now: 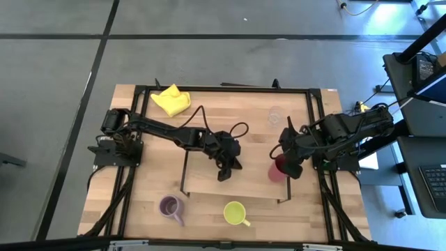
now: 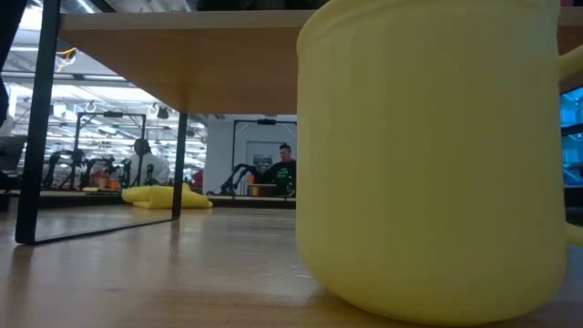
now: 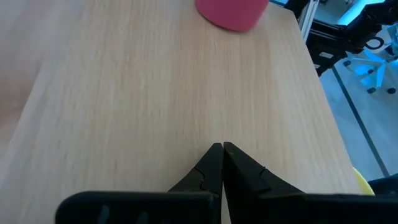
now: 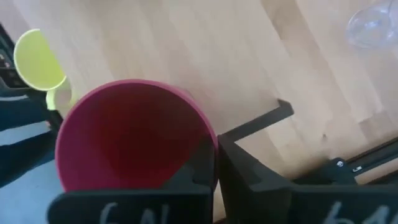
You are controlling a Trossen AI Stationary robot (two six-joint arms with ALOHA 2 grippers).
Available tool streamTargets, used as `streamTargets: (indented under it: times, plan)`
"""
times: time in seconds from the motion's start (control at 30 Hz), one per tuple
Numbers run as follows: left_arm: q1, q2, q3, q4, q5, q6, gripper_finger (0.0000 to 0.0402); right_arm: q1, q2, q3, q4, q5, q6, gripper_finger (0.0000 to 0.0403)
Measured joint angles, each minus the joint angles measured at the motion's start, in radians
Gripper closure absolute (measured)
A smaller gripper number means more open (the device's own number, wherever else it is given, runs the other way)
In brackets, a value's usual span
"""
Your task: Stack small to large cups/mugs on shelf
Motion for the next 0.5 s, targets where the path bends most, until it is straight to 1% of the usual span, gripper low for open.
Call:
streamTargets:
  times: [0.3, 0.4, 0.5]
  plan:
    - [0.003, 0.000, 0.000, 0.000, -0.003, -0.004, 0.0396, 0.000, 0.000, 0.000, 0.000, 0.014, -0.038, 0.0391]
    - [0.003, 0.000, 0.000, 0.000, -0.004, -0.006, 0.0396, 0.000, 0.000, 0.001, -0.002, 0.043, -0.035, 0.0391]
    - [0.002, 0.000, 0.000, 0.000, -0.003, -0.006, 0.0396, 0.000, 0.001, 0.017, -0.007, 0.047, -0.039, 0.0390]
